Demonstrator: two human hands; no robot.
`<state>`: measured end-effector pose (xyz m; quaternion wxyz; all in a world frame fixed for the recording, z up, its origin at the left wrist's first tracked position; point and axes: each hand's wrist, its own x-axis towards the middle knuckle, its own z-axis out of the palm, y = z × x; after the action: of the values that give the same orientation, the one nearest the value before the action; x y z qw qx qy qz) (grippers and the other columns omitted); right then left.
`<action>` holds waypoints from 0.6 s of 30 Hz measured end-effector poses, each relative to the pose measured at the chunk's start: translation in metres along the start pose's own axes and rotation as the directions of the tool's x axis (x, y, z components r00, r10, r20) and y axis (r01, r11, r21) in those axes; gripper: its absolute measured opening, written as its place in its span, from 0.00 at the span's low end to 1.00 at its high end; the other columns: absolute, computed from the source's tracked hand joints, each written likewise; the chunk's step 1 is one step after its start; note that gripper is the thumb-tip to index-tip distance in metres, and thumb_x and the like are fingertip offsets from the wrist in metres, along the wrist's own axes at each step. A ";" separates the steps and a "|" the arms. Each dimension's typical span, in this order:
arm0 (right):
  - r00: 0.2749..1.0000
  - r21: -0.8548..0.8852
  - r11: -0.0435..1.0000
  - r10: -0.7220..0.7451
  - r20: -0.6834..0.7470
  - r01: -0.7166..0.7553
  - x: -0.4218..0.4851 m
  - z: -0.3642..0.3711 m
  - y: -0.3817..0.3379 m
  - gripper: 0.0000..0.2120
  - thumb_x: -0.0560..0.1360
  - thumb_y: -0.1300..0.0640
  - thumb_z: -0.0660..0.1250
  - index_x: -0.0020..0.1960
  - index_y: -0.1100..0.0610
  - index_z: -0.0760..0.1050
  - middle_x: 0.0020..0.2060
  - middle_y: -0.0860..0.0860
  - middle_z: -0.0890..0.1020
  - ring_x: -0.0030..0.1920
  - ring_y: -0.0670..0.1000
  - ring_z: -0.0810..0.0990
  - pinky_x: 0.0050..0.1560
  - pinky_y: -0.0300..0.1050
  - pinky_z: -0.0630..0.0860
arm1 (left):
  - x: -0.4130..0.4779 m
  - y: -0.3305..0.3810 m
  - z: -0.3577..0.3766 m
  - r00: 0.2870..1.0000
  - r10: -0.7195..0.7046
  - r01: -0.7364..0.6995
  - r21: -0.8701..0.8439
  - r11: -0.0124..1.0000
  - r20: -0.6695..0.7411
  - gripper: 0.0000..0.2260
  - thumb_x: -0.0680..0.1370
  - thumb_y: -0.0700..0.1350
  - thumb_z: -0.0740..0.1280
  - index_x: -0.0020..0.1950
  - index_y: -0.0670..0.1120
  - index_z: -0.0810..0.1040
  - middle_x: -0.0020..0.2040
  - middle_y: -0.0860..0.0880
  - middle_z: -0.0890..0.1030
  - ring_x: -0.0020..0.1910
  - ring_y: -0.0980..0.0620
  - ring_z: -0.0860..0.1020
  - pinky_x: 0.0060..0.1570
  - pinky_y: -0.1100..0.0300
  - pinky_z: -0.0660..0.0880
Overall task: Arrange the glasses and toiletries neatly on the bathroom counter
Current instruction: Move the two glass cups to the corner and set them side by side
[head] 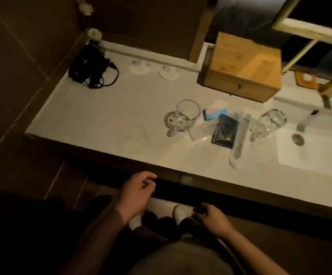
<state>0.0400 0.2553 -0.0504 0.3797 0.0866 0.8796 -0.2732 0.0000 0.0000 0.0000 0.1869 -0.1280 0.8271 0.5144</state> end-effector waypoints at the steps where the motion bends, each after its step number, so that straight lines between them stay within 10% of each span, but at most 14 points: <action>1: 0.999 0.064 0.998 -0.008 -0.053 0.012 -0.005 0.001 0.000 0.10 0.77 0.49 0.67 0.57 0.50 0.78 0.53 0.47 0.83 0.51 0.46 0.81 0.53 0.43 0.78 | 0.011 0.005 -0.002 0.999 0.049 -0.050 0.021 0.999 0.020 0.10 0.77 0.40 0.66 0.49 0.56 0.80 0.42 0.53 0.79 0.38 0.58 0.76 0.39 0.68 0.72; 9: 0.845 0.403 0.907 0.119 -0.521 0.121 -0.039 -0.072 -0.029 0.07 0.76 0.51 0.69 0.52 0.50 0.82 0.46 0.43 0.84 0.48 0.41 0.81 0.51 0.43 0.78 | 0.062 0.078 0.004 0.962 0.268 -0.257 0.158 0.954 -0.054 0.06 0.77 0.47 0.68 0.53 0.49 0.80 0.47 0.51 0.81 0.41 0.58 0.78 0.42 0.59 0.73; 18: 0.629 0.571 0.767 0.295 -0.720 0.294 0.011 -0.184 0.008 0.03 0.75 0.49 0.68 0.47 0.47 0.79 0.41 0.46 0.84 0.43 0.49 0.83 0.50 0.59 0.82 | 0.104 0.094 0.013 0.974 0.058 -0.043 0.076 0.996 -0.218 0.16 0.70 0.62 0.71 0.53 0.59 0.72 0.51 0.50 0.80 0.41 0.51 0.82 0.45 0.48 0.80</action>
<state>-0.0792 0.3617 0.0421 -0.0913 0.3198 0.8051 -0.4911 -0.1292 0.0506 0.0249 0.0853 -0.1564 0.8633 0.4722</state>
